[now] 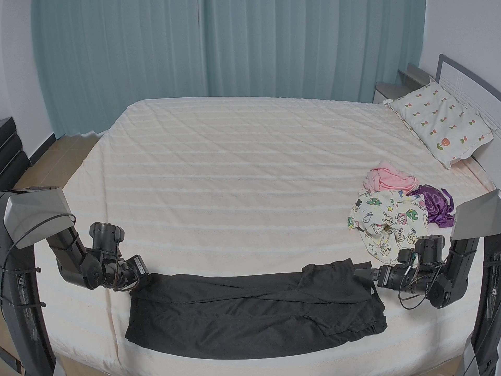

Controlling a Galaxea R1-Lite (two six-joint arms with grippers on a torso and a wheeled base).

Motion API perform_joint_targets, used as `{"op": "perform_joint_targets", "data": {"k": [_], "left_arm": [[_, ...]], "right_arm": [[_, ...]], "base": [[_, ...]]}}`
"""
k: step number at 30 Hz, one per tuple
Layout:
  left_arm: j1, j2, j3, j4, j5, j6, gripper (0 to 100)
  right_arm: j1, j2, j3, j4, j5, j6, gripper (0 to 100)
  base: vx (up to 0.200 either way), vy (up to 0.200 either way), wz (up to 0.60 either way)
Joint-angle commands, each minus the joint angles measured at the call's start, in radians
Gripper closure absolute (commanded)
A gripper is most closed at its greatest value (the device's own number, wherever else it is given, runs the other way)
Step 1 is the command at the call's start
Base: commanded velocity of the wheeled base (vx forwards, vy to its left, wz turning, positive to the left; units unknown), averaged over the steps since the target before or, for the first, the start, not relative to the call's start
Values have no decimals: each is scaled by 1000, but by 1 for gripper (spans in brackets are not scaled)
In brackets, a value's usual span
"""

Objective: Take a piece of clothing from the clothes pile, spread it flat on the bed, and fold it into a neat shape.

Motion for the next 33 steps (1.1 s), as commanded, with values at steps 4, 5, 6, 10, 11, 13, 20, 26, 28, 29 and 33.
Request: {"op": "perform_joint_targets", "data": {"k": [4,5,6,10,11,13,20,26,28,29,33], "left_arm": [[30,2,26,-26,19,-90,100],[35,2,29,-41,21,-113,100],[42,2,32,-58,22,-129,100],[64,4,52,-112,25,-150,100],[76,5,61,-143,25,-152,100],[91,5,72,-161,24,-153,100],[107,15,70,-180,15,-155,100],[108,22,61,-181,13,-155,100],[108,22,60,-181,13,-155,100],[108,22,60,-181,13,-155,100],[110,22,57,-183,13,-155,100]], "right_arm": [[7,20,-42,-1,-2,62,0],[7,20,-42,-1,-2,69,0],[7,20,-44,-3,-2,73,0],[7,20,-59,7,-2,84,0],[7,27,-81,11,-1,108,0],[10,45,-113,16,-5,147,0],[28,48,-162,86,-10,162,0],[41,51,-191,115,-16,162,0],[42,56,-205,129,-24,162,0],[42,56,-211,138,-32,162,0],[42,57,-228,158,-42,162,0]], "base": [[0,0,0],[0,0,0],[0,0,0],[0,0,0],[0,0,0],[0,0,0],[0,0,0],[0,0,0],[0,0,0],[0,0,0],[0,0,0]]}}
